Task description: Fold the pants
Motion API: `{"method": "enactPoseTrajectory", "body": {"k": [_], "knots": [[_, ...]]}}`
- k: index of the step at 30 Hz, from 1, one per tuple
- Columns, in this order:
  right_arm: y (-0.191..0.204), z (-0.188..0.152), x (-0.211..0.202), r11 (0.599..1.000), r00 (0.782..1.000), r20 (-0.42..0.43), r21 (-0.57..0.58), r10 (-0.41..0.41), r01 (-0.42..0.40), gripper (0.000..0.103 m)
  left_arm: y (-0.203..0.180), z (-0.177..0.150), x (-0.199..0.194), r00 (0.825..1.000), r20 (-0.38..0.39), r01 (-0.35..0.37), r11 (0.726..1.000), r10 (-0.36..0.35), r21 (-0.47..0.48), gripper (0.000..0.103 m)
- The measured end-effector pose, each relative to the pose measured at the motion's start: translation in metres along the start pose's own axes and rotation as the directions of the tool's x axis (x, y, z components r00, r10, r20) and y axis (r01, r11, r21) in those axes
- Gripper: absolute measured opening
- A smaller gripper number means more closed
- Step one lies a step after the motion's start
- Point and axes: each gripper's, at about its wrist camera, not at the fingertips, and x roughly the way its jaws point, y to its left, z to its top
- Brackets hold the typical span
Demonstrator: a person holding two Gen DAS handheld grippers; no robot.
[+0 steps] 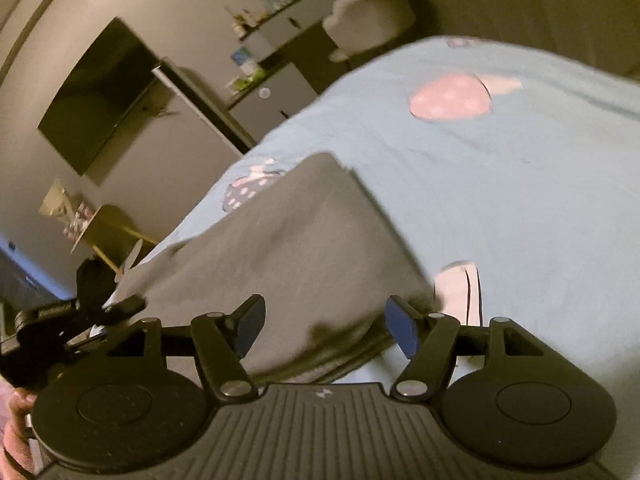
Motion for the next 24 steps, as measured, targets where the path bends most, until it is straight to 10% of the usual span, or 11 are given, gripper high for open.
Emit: {"method": "enactPoseTrajectory", "body": {"k": [12, 17, 24], "knots": [[0.07, 0.0, 0.068, 0.93, 0.978, -0.033, -0.316, -0.208, 0.187, 0.04, 0.03, -0.004, 0.001, 0.998, 0.0, -0.065, 0.996, 0.065, -0.064, 0.051], [0.053, -0.014, 0.083, 0.949, 0.971, -0.069, -0.24, -0.228, 0.206, 0.04, 0.029, 0.021, 0.037, 1.0, -0.024, 0.008, 0.996, -0.011, -0.088, 0.063], [0.059, -0.012, 0.08, 0.936, 0.969, -0.082, -0.288, -0.233, 0.201, 0.04, 0.049, 0.029, 0.055, 0.999, 0.001, 0.042, 0.975, -0.043, -0.218, 0.016]]}}
